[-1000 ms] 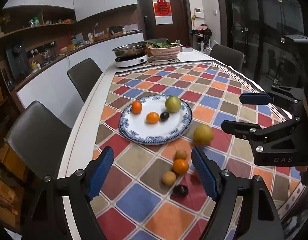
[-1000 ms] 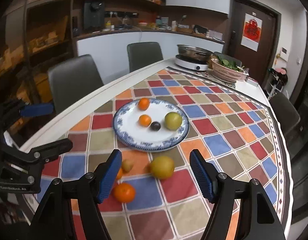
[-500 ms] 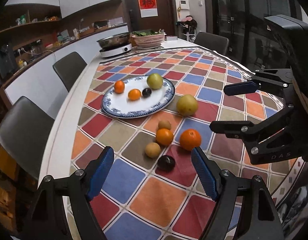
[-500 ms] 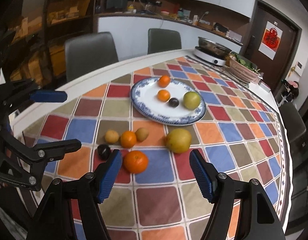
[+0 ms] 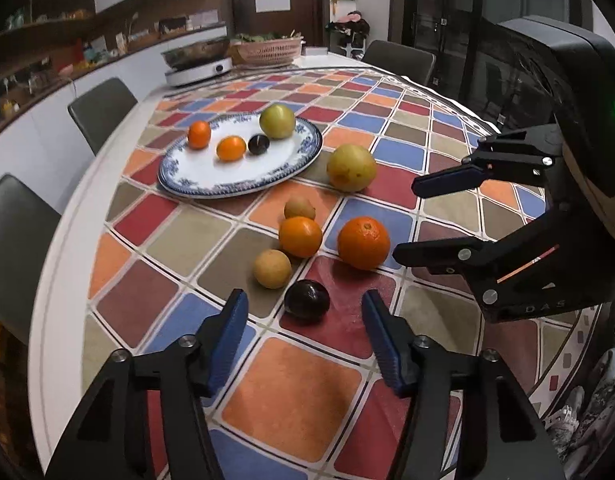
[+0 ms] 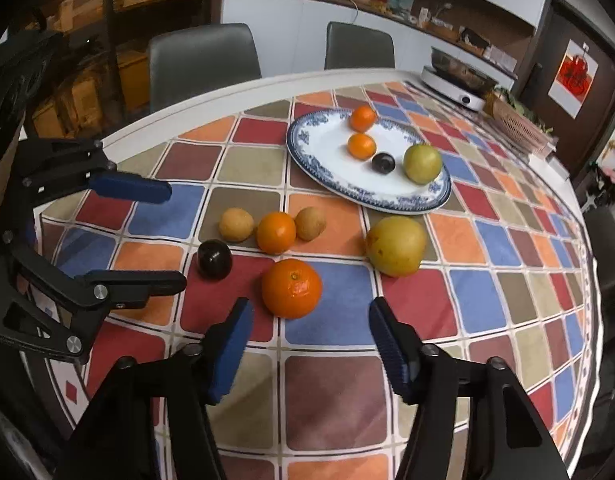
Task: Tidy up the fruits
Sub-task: 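Withdraw both grippers from the plate back toward the loose fruits, then grasp the dark plum with the left gripper while the right grasps a mandarin, then lift the plum and mandarin and carry them toward the plate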
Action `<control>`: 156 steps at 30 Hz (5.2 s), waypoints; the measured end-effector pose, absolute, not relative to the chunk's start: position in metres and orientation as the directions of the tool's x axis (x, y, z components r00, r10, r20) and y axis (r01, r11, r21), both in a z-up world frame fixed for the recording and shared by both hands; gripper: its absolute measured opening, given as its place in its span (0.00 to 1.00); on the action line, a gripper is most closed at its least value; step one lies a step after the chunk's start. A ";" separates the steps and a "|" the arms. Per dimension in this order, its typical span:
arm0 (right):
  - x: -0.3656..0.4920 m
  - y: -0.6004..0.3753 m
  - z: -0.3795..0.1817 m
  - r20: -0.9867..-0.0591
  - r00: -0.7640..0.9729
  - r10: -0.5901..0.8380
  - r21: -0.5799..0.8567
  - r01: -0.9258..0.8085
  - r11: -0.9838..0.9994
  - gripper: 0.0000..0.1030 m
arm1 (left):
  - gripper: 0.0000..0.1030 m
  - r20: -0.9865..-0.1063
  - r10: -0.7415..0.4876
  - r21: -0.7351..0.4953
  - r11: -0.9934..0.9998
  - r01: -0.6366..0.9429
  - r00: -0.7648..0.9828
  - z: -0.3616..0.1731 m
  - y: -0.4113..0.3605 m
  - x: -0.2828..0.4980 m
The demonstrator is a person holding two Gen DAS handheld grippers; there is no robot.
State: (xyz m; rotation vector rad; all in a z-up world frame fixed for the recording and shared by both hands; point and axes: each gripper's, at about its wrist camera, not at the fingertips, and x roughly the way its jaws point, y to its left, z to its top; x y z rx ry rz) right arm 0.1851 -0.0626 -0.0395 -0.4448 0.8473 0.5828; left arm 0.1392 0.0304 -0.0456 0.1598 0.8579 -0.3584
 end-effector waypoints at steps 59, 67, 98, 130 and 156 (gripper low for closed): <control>0.198 -0.069 -0.034 -0.768 0.506 0.392 0.061 -0.551 0.832 0.41 | 0.30 -0.749 -0.217 -0.117 0.973 0.198 0.626 -0.034 0.035 0.150; 0.187 -0.074 -0.013 -0.726 0.552 0.410 0.062 -0.541 0.839 0.41 | 0.30 -0.727 -0.190 -0.090 0.979 0.183 0.660 -0.014 0.033 0.144; 0.192 -0.074 0.019 -0.646 0.607 0.464 0.081 -0.550 0.831 0.41 | 0.30 -0.695 -0.109 -0.044 0.993 0.109 0.711 0.012 0.040 0.154; 0.294 -0.061 0.046 -0.665 0.646 0.375 0.071 -0.446 0.892 0.41 | 0.30 -0.694 -0.134 -0.046 0.989 0.143 0.707 0.032 0.067 0.262; 0.388 -0.042 0.006 -0.747 0.568 0.345 0.075 -0.444 0.893 0.41 | 0.30 -0.763 -0.119 -0.037 0.989 0.140 0.635 -0.009 0.078 0.350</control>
